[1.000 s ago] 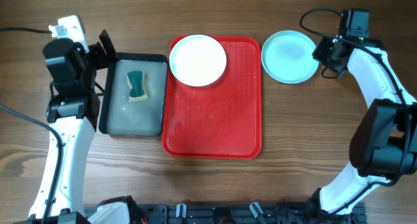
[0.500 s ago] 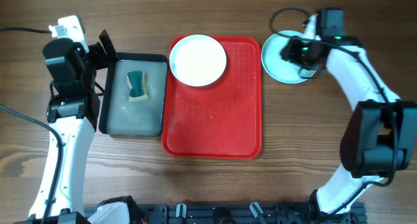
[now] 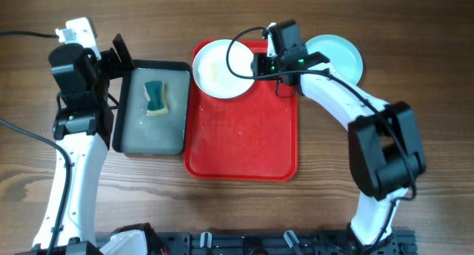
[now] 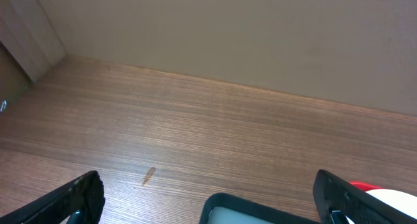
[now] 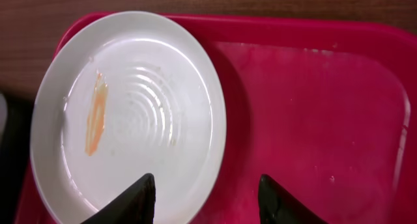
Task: Clean dirty plates on tray and stack at the side
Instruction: 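Move the right gripper to the white plate rim and grip it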
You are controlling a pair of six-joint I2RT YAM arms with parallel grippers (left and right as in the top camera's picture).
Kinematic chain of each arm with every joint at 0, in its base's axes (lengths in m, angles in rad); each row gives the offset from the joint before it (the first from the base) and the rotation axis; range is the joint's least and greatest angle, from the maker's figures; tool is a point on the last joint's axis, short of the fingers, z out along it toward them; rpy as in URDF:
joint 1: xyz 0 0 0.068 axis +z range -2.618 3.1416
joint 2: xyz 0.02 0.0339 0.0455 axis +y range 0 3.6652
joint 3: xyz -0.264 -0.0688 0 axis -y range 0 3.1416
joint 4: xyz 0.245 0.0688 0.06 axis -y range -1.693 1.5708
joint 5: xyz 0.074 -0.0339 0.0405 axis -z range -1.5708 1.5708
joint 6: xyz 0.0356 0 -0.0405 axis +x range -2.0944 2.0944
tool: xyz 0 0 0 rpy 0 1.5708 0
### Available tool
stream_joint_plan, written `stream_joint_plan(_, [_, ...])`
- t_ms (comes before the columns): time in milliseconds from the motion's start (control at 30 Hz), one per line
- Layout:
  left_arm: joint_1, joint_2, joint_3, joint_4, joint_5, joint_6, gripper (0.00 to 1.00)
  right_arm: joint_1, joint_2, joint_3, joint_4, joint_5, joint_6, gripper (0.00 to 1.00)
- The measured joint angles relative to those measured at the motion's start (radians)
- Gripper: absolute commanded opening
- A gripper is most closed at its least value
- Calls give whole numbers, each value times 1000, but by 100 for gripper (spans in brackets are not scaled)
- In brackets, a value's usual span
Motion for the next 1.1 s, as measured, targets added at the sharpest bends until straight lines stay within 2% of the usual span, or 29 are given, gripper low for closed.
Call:
stream_joint_plan(200, [0,0,0,0,0,0,100,5,101,-3,121,6,0,54])
stream_joint_plan(367, [0,0,0,0,0,0,100,5,123,-3,153,9,0,49])
stream_joint_plan(633, [0,0,0,0,0,0,100,6,141,-3,171,9,0,48])
stream_joint_plan(700, [0,0,0,0,0,0,100,8,145,-3,177,9,0,41])
stream_joint_plan(767, [0,0,0,0,0,0,100,10,146,-3,178,10,0,25])
stream_joint_plan(900, [0,0,0,0,0,0,100,11,153,-3,176,13,-2,10])
stream_joint_plan(967, [0,0,0,0,0,0,100,11,154,-3,173,12,0,4])
stream_joint_plan(1100, [0,0,0,0,0,0,100,11,154,1,158,0,1,4])
